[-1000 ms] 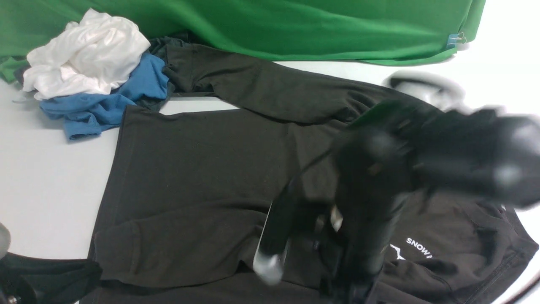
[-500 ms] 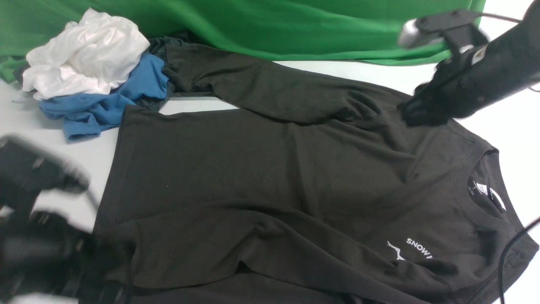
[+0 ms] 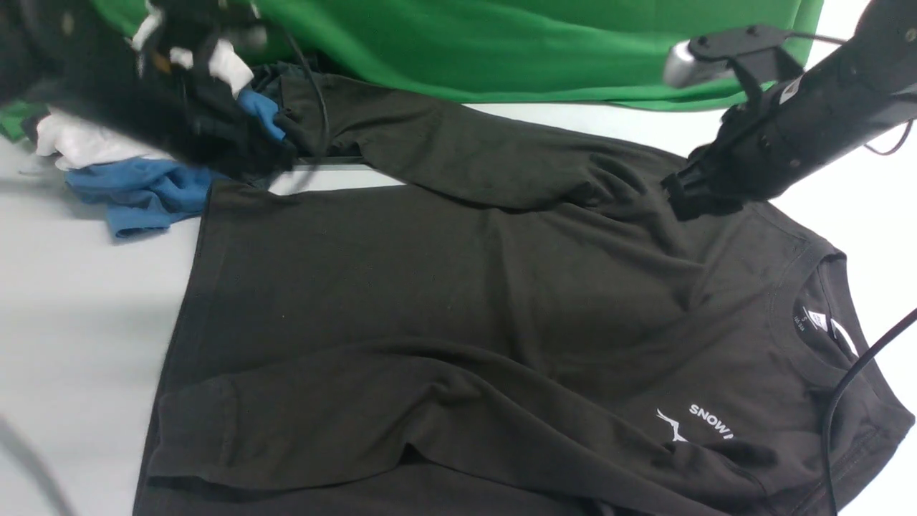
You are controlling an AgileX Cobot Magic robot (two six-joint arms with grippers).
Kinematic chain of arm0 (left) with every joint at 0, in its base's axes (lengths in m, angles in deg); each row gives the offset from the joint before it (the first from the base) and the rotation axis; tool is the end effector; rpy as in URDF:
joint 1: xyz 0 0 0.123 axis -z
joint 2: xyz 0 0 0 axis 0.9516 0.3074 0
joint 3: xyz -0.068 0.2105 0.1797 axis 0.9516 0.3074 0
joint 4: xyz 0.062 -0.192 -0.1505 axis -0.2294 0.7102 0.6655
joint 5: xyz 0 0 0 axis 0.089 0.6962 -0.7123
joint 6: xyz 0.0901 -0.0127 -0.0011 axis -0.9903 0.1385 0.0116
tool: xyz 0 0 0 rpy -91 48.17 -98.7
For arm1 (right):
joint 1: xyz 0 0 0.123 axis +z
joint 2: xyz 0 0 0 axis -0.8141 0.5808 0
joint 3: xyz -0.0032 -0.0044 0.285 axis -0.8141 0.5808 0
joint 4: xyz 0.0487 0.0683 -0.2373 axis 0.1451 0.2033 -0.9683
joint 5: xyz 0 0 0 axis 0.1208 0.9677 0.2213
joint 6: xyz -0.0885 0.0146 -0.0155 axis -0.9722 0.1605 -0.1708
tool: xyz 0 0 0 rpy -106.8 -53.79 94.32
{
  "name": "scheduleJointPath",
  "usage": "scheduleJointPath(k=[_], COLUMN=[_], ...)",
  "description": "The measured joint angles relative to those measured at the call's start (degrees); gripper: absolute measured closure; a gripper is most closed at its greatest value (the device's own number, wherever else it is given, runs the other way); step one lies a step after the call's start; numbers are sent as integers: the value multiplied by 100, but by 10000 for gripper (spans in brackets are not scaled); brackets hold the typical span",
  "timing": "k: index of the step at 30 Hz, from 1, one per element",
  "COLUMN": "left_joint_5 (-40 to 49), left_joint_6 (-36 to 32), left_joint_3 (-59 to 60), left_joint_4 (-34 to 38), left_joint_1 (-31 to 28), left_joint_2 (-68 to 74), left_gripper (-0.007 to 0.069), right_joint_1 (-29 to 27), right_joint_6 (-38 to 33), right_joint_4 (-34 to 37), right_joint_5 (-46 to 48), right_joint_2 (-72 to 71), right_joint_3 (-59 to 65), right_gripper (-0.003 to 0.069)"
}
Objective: Fold a long-sleeved shirt on a white desktop.
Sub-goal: 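Grab the top left corner of the dark shirt with the left gripper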
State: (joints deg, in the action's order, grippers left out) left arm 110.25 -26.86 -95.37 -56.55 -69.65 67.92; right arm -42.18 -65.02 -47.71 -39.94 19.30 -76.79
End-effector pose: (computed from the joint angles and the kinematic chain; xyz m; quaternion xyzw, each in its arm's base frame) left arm 0.3847 -0.0326 0.2835 0.1951 0.9243 -0.0406 0.3256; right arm 0.3614 0.0962 0.2566 -0.1821 0.9529 0.1009 0.2203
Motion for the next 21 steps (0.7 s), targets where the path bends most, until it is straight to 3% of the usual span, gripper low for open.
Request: scheduleJointPath(k=[6, 11, 13, 19, 21], left_joint_5=[-8, -485, -637, -1020, -1092], left_joint_6=[-86, -127, -140, -121, -121], left_joint_3=[-1766, -2176, -2293, -2907, -3037], left_joint_4=[-431, -562, -574, -398, -300], left_joint_1=[-224, -224, -229, -261, -261], left_joint_2=[1190, 1753, 1939, 2925, 3109], left_gripper=[606, 567, 530, 274, 228], right_joint_1=[315, 459, 494, 505, 505], right_joint_6=[-259, -422, -457, -503, -503], right_joint_4=[0, 24, 38, 99, 131], right_joint_5=[148, 148, 148, 150, 150], right_joint_2=[-35, -169, -195, -397, -432], right_joint_3=[75, 75, 75, 75, 75], right_gripper=[461, 461, 461, 461, 461])
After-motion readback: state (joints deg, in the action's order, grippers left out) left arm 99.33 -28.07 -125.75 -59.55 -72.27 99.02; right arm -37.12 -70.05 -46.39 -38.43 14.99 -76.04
